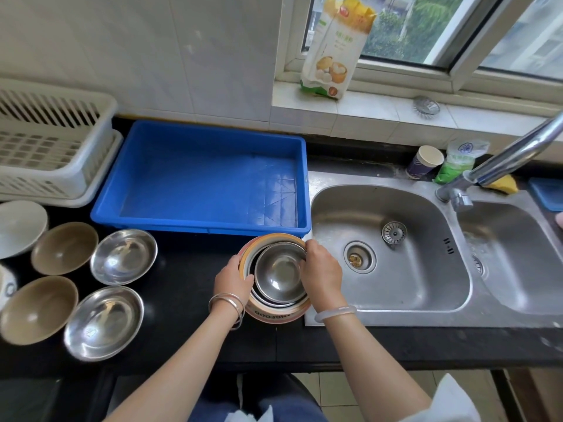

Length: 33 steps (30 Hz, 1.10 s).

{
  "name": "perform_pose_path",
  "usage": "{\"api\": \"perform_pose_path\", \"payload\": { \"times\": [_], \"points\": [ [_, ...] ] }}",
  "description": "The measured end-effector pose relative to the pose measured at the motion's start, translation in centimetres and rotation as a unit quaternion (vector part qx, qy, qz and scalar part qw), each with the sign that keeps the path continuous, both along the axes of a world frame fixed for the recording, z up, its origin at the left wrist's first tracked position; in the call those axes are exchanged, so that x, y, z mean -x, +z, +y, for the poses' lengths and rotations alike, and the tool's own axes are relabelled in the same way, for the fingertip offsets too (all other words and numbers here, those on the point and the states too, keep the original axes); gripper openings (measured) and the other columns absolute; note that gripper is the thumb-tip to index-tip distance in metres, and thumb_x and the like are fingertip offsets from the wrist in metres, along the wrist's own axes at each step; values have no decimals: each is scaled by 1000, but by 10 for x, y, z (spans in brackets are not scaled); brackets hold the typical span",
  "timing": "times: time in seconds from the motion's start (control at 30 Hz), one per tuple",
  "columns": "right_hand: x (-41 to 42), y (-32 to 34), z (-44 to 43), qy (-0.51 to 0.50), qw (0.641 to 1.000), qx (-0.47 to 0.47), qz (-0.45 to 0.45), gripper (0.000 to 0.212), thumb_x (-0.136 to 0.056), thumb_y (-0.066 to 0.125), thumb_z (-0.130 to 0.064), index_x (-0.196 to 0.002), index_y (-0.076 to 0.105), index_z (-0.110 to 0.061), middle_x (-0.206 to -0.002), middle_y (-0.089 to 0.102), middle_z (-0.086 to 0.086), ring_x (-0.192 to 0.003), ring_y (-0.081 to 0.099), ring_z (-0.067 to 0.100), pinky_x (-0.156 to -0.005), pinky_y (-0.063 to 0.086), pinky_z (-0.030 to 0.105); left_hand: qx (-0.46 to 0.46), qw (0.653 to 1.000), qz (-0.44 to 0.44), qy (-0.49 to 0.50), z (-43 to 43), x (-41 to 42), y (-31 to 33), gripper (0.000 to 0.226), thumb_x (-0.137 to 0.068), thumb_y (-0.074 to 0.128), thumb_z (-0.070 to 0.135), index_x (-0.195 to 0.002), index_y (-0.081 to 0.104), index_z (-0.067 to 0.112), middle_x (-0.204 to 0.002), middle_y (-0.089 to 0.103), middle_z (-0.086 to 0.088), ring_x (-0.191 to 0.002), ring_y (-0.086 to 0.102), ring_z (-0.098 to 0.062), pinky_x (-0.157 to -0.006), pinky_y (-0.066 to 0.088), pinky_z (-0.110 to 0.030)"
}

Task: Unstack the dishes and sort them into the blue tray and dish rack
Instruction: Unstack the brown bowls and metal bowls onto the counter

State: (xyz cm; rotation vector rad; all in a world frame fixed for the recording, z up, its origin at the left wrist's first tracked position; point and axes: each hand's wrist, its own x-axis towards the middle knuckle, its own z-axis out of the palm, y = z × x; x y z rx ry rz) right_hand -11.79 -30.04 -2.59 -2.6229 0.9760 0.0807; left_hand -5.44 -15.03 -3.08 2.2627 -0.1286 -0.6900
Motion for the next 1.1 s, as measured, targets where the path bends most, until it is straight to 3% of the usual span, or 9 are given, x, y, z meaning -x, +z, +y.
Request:
{"api": "perform_pose_path", "payload": {
  "times": [0.1,0.23,0.5,0.63,0.77,0.93,1.1],
  "points": [
    [1,1,2,11,1000,25,4,21,-93,44,-13,-113,53,-11,-104,66,10,-93,64,34,-65,39,32,1,1000,2,0,0,0,-1,34,-85,60,12,-118,52,15,-107,65,-7,-94,65,-23,-86,54,-37],
    [-1,7,-1,6,998,56,-2,16,-94,42,-12,-101,57,-9,-98,69,10,-88,65,32,-61,35,30,-1,1000,6,0,1,0,-2,35,-85,60,12,-119,51,16,-108,64,-7,-93,65,-23,-85,55,-37],
    [5,28,-19,-71,990,26,-119,16,-90,53,-19,-82,59,-6,-77,67,19,-71,60,37,-55,29,30,-36,999,-34,-23,-8,1,-3,48,-78,69,17,-121,47,15,-116,60,-9,-105,59,-28,-86,51,-39],
    [7,29,-27,-95,986,-19,-135,16,-89,56,-18,-82,60,-4,-75,67,20,-68,57,36,-57,31,31,-75,995,-70,-21,-14,3,-2,37,-81,59,6,-115,45,17,-107,60,-9,-90,60,-25,-68,49,-33],
    [13,27,-26,-110,981,-49,-153,15,-87,58,-17,-75,57,-9,-66,61,13,-60,46,28,-56,28,29,-66,995,-79,-14,-17,2,0,41,-84,46,1,-118,40,22,-94,61,-8,-74,58,-23,-59,48,-33],
    [19,27,-30,-124,976,-72,-163,16,-86,58,-17,-72,56,-10,-61,56,4,-60,48,27,-53,27,30,-96,990,-96,-40,-20,0,4,35,-88,37,7,-120,28,17,-83,60,-14,-70,59,-30,-57,46,-34],
    [19,31,-36,-120,976,-71,-167,16,-87,58,-18,-74,59,-7,-63,57,4,-61,49,26,-55,29,30,-140,980,-119,-71,-20,0,8,19,-92,34,14,-110,32,10,-65,46,-4,-53,44,-16,-42,30,-26]
  ]
}}
